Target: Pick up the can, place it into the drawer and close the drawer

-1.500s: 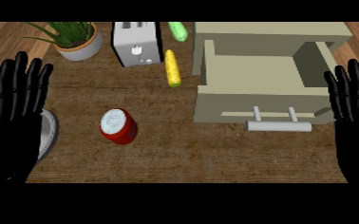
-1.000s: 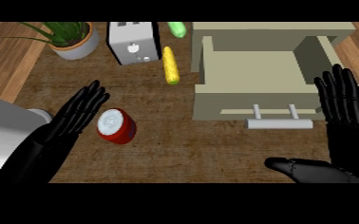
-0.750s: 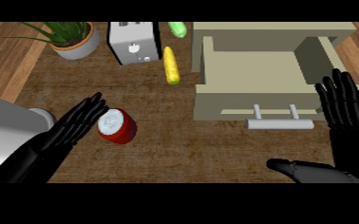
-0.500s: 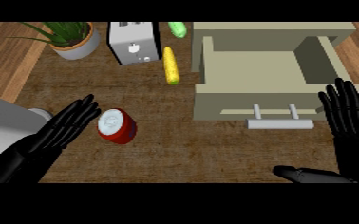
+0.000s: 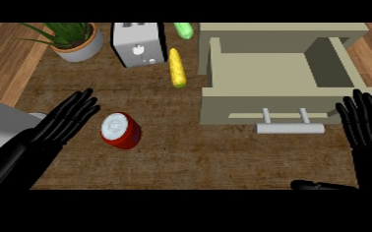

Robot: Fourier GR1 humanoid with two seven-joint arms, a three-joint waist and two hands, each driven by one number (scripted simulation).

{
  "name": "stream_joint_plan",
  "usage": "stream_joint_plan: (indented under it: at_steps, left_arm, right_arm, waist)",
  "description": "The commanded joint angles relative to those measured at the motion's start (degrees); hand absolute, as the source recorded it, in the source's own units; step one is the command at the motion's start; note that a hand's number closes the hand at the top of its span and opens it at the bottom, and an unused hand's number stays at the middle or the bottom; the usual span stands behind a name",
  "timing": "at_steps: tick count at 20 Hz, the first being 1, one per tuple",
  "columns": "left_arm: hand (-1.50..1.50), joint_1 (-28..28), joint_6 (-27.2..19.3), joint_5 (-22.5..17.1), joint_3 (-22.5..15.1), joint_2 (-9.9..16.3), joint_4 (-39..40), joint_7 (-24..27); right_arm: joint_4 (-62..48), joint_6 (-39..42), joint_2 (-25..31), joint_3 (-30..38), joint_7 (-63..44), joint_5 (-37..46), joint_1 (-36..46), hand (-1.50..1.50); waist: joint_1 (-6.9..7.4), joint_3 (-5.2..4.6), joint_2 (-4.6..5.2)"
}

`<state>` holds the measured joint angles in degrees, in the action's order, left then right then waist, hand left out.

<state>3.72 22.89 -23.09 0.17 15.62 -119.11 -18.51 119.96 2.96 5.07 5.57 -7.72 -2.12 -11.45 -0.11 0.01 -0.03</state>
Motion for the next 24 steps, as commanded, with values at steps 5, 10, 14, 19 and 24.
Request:
stream_joint_plan:
  at_steps: [5, 10, 14, 19, 24]
  left_arm:
    - [-1.5, -3.7, 3.5, 1.3, 2.7, -1.2, 6.1, 1.0]
    - [-1.5, -3.4, 4.2, 4.5, 2.9, -3.2, 9.9, 3.8]
    - [-1.5, -4.5, 4.7, 9.7, 1.1, -5.6, 15.9, 8.7]
    - [-1.5, -4.4, 4.4, 15.1, 1.3, -6.5, 21.8, 14.3]
    - [-1.5, -5.2, 3.0, 20.0, 0.2, -8.6, 26.3, 19.7]
  right_arm:
    - [-2.4, 2.8, 0.5, 5.0, 3.6, -3.0, -0.5, -1.5]
    - [2.6, 4.9, 0.3, 5.3, 1.1, -4.0, -4.0, -1.5]
    - [-2.9, 5.2, -1.6, 3.5, 7.4, -0.2, -3.3, -1.5]
    - [-1.1, 7.3, 3.1, 9.7, 0.8, -6.0, 0.2, -1.5]
    - [1.4, 5.8, -1.3, 5.6, 1.2, -1.6, -2.8, -1.5]
  waist:
    - [-0.06, 0.0, 0.01]
    - [-0.08, -0.01, -0.01]
    - [-0.04, 0.0, 0.01]
    - [-0.04, -0.01, 0.03]
    - [-0.07, -0.02, 0.0]
